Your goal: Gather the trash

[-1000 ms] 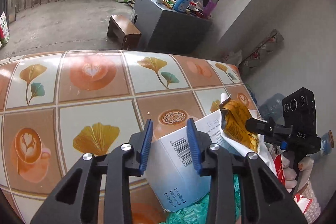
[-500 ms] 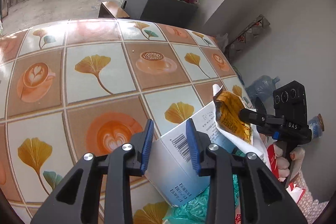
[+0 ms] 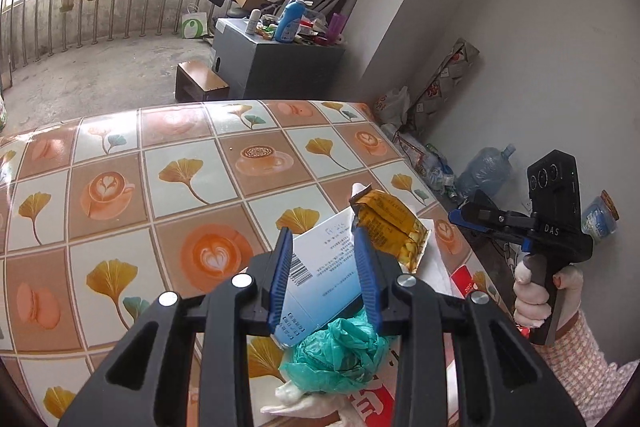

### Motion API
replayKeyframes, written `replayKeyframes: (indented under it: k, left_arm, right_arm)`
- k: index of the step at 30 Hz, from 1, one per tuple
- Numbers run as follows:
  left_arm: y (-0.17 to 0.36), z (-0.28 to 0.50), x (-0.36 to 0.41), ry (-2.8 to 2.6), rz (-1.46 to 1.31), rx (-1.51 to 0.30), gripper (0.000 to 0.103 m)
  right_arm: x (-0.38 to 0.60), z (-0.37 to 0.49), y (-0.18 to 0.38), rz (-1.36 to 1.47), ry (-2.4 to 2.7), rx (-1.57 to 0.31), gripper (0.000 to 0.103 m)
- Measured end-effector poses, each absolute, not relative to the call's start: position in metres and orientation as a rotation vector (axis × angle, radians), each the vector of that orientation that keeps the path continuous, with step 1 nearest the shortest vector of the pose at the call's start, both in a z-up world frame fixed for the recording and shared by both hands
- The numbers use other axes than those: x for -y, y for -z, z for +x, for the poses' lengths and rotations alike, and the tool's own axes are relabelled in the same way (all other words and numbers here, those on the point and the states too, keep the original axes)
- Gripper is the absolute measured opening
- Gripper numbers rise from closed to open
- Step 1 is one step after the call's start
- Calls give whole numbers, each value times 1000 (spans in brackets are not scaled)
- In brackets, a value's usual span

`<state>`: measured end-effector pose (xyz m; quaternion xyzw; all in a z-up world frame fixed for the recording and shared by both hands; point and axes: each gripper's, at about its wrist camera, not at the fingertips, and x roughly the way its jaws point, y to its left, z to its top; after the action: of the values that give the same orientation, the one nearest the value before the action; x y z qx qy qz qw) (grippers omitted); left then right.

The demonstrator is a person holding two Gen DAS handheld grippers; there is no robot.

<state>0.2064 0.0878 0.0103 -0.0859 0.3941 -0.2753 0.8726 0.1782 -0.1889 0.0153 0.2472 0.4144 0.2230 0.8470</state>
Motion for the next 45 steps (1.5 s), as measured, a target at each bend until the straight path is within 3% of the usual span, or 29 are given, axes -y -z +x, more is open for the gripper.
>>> replayKeyframes:
  k: [6,11,16,24,32,37,39,45]
  left_arm:
    - [-22,208,-70,662,-215,-823,38]
    - [-20,224,-38,699,-168,-849,42]
    - [-22,230,3,750,6,-847,65]
    - [-14,208,47,788,318,-750,66]
    - [24,230,48,709,351,-883,66]
    - [33,234,45,712,339,-916,66]
    - [33,234,42,715,314,-920,66]
    - [29,233,36,717,291,-903,66]
  right_arm:
    - [204,170,-11,619,-461,-858,66]
    - [215,174,7,720,-465,-905,54]
    - [218,184,25,770,-463,-956,47]
    - [223,190,40,819,-463,-992,44]
    - [222,190,53,882,-530,-996,41]
    - [219,190,55,889,-546,-1002,26]
    - [218,189,54,893,-558,-998,11]
    - [213,185,34,905,-652,-948,1]
